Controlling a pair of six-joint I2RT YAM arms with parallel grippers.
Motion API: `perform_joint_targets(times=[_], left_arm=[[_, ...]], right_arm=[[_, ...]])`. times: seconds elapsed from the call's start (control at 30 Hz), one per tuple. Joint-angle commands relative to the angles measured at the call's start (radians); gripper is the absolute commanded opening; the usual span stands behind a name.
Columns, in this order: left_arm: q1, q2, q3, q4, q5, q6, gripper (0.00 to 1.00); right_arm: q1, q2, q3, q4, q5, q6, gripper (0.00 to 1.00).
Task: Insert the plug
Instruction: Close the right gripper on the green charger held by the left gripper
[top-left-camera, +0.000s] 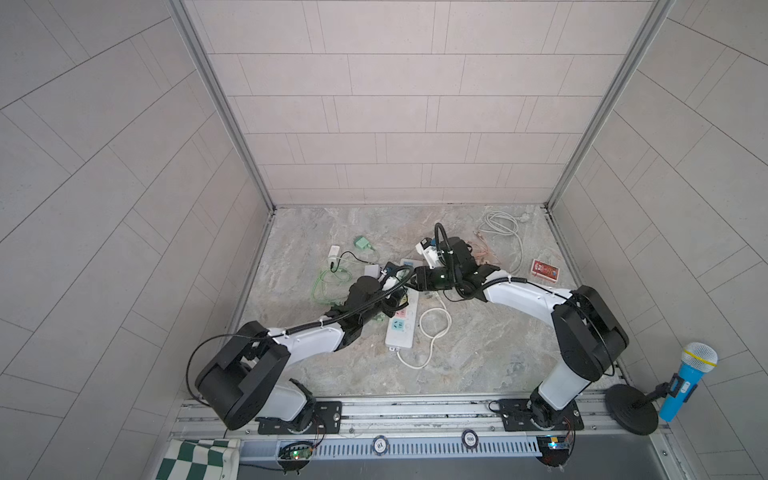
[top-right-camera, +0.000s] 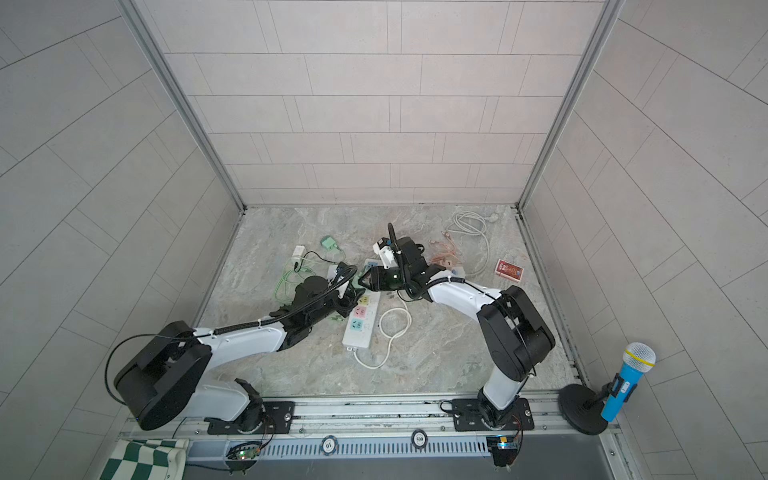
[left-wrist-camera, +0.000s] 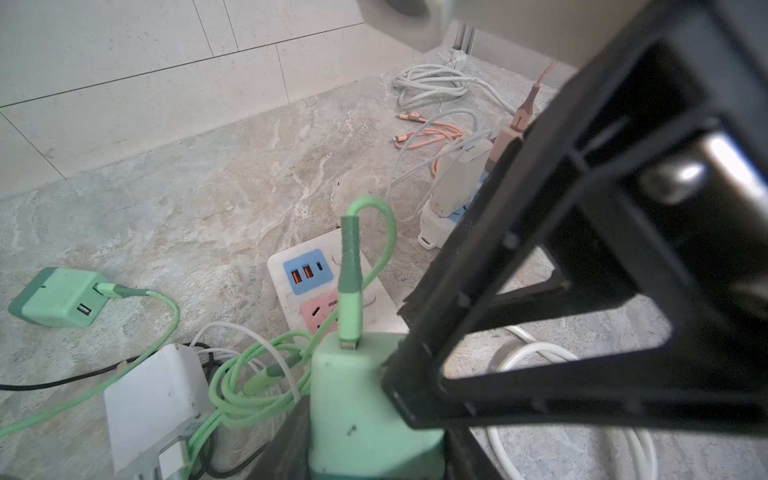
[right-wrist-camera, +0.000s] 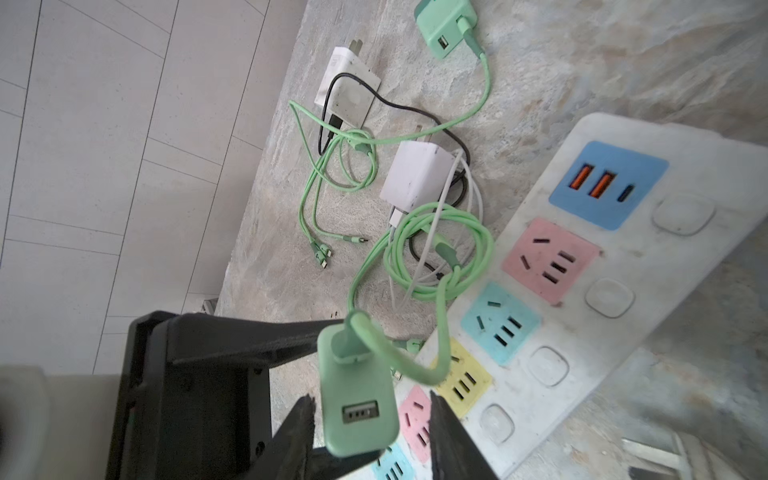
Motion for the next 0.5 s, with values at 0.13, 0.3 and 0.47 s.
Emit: perform_joint_targets(times=[0.13, 0.3, 0.47], left_arm=[[-0.004, 0.000, -0.008, 0.082, 0.024, 0.022, 0.21], [-0.004, -0.007, -0.010, 0.085, 0.014, 0.030, 0.21], [-0.005, -0.018, -0.012, 0.086, 0.002, 0.033, 0.21]], right_arm=[[0.020, 0.028, 0.038, 0.029, -0.034, 0.015, 0.43], [0.027, 0.028, 0.027, 0.026, -0.031, 0.013, 0.39], [0.032, 0.024, 0.017, 0.009, -0.031, -0.002, 0.32]])
